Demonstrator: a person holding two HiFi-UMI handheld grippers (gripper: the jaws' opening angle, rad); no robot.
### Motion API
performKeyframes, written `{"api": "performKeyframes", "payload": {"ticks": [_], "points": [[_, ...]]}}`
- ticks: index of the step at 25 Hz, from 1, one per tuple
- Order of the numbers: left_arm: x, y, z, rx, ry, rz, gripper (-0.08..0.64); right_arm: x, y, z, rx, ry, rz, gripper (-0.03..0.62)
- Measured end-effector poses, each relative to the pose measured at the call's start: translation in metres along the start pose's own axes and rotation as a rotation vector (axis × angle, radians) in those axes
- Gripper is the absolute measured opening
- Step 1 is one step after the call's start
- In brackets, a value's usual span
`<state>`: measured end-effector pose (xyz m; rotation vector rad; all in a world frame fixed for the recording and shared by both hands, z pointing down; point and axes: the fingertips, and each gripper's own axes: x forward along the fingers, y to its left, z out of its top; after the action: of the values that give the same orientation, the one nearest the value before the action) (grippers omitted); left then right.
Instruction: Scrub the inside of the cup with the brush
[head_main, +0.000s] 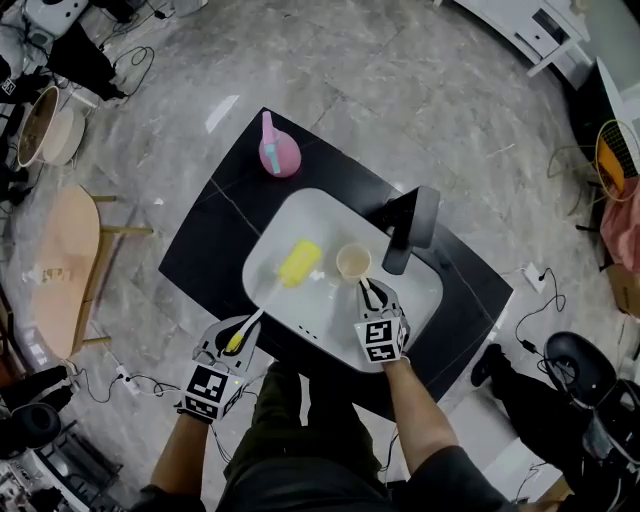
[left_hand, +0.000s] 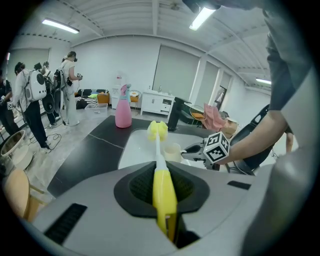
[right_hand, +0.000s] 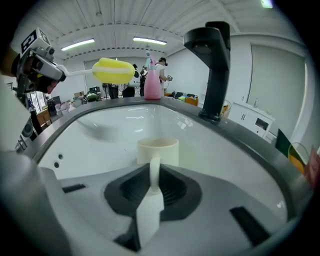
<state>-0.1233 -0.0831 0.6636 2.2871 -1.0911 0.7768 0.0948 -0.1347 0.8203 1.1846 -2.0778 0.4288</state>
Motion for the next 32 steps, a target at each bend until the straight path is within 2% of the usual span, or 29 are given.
{"api": "performKeyframes", "payload": {"ticks": [6, 15, 25, 32], "points": [[-0.014, -0.006, 0.012, 0.027, -0.017, -0.010, 0.031, -0.039, 0.000, 0.020, -0.053, -0.019, 0.009, 0.046], [-0.061, -0.021, 0.046, 0.079, -0.079, -0.040, 0.031, -0.128, 0.005, 0.070, -0.146, -0.076, 0.031, 0.046], [-0.104, -0.053, 0.098, 0.225, -0.157, -0.129, 0.031, -0.223, -0.013, 0.141, -0.263, -0.144, -0.014, 0.044], [-0.121, -0.064, 0.125, 0.340, -0.183, -0.166, 0.031, -0.257, -0.020, 0.186, -0.379, -0.173, -0.044, 0.044]]}}
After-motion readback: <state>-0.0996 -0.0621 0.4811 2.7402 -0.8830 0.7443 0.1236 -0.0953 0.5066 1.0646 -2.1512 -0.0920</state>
